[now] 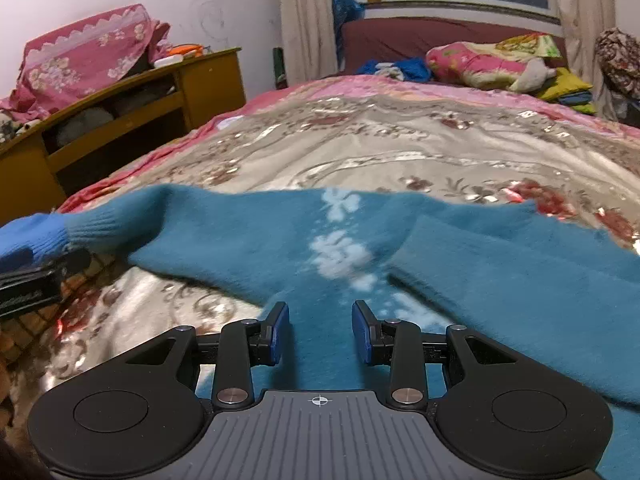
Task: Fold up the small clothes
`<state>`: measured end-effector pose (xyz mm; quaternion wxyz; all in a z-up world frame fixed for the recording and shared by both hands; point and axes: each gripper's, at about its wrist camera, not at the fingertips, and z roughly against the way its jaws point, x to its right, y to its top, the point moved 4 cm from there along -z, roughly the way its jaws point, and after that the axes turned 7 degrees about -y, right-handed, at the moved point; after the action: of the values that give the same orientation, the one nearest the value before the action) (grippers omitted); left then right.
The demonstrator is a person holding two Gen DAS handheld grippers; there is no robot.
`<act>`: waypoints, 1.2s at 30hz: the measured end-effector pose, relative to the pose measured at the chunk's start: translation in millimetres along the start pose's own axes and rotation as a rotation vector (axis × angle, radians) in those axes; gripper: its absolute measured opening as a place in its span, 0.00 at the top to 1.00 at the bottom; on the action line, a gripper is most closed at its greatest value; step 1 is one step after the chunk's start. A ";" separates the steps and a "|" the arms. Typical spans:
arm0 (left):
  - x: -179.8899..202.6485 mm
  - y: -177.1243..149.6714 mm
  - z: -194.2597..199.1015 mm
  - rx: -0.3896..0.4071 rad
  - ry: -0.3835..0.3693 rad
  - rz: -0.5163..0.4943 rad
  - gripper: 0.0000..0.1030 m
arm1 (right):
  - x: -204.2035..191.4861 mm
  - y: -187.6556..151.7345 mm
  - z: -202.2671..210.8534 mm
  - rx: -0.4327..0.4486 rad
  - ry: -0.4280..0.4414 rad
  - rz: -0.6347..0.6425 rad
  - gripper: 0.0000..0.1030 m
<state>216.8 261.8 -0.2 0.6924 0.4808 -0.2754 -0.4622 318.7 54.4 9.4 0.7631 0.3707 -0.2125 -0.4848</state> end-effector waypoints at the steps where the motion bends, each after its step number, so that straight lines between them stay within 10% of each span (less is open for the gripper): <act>1: 1.4 1.3 -2.8 0.006 -0.004 -0.012 0.00 | -2.7 -0.6 -0.2 -0.003 0.005 0.004 0.66; 4: 7.9 2.7 -19.4 -0.016 -0.015 -0.051 0.04 | -8.5 -0.1 -0.1 -0.010 0.012 0.018 0.66; 14: -9.0 -3.2 -60.8 -0.171 -0.091 0.176 0.75 | -18.8 15.9 7.1 0.001 0.054 0.038 0.66; 26: 46.9 12.3 -11.8 -0.084 -0.474 0.142 0.78 | -30.0 40.6 -3.0 -0.026 0.170 -0.077 0.66; 36: 90.8 7.2 10.1 -0.087 -0.597 -0.011 0.78 | -8.1 45.4 10.1 -0.081 0.343 -0.262 0.59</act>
<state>249.4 176.3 4.6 0.5983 0.2949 -0.4442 -0.5981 334.7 69.6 51.1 0.7328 0.4413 -0.0100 -0.5179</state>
